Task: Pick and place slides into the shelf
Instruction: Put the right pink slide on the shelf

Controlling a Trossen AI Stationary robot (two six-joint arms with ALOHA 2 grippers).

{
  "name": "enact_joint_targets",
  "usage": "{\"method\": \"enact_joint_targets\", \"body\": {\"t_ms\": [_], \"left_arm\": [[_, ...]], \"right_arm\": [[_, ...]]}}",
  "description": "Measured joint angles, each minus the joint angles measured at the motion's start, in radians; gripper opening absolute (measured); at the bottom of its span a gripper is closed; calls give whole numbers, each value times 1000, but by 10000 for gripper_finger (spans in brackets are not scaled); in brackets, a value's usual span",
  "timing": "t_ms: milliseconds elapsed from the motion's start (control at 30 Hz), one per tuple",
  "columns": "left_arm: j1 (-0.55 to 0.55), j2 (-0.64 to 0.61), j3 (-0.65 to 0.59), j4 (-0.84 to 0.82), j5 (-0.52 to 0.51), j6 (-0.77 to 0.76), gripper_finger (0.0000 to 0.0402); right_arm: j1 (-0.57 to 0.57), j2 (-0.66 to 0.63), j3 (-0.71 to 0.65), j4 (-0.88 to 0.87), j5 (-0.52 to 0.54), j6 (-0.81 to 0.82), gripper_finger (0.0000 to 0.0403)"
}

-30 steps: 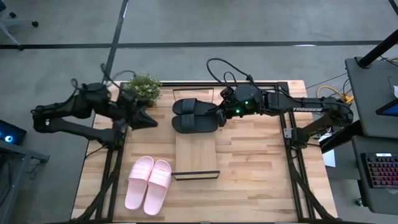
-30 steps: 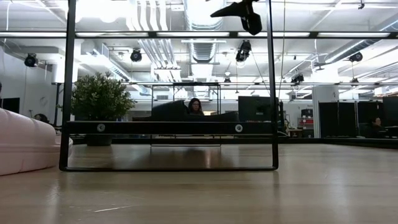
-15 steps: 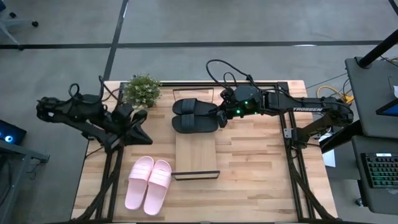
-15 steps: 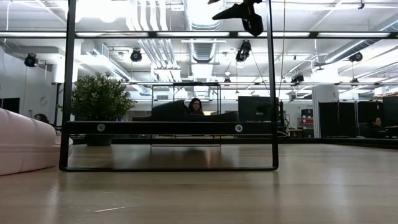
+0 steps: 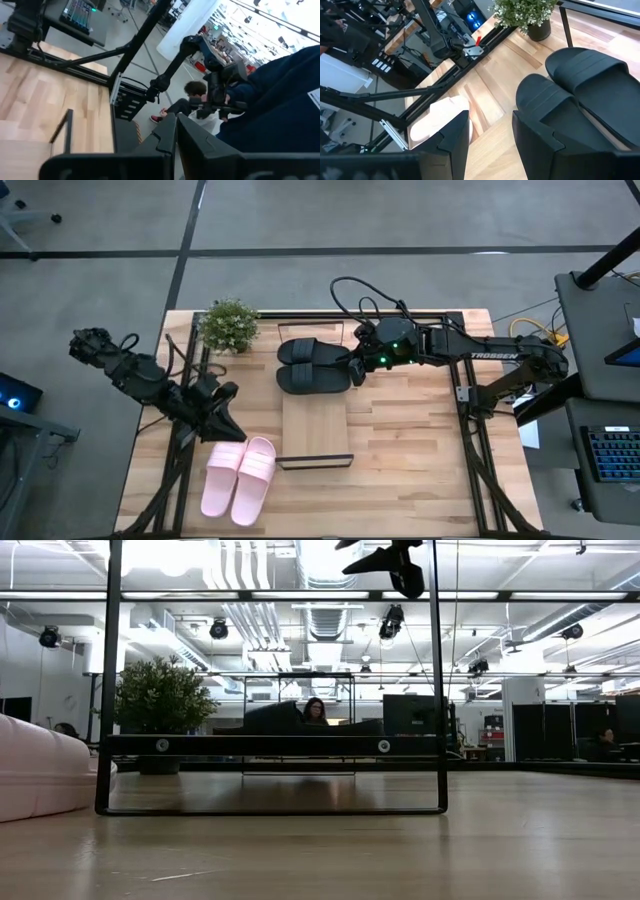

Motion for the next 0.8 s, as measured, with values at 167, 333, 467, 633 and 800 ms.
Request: {"method": "enact_joint_targets", "body": {"t_ms": [167,333,467,633,800], "left_arm": [[-123,19,18,-3,-154,-7,0],[-255,44,21,-3,-397,-8,0],[-323,79,17,-5,-550,-30,0],[-369,135,13,-5,-672,-89,0],[-400,186,12,-7,-791,-152,0]], "right_arm": [[0,0,0,-4,0,0,141],[0,0,0,-4,0,-1,141],[0,0,0,-4,-1,-4,141],[0,0,0,-4,-24,-4,141],[0,-1,0,-3,-31,-2,141]]}}
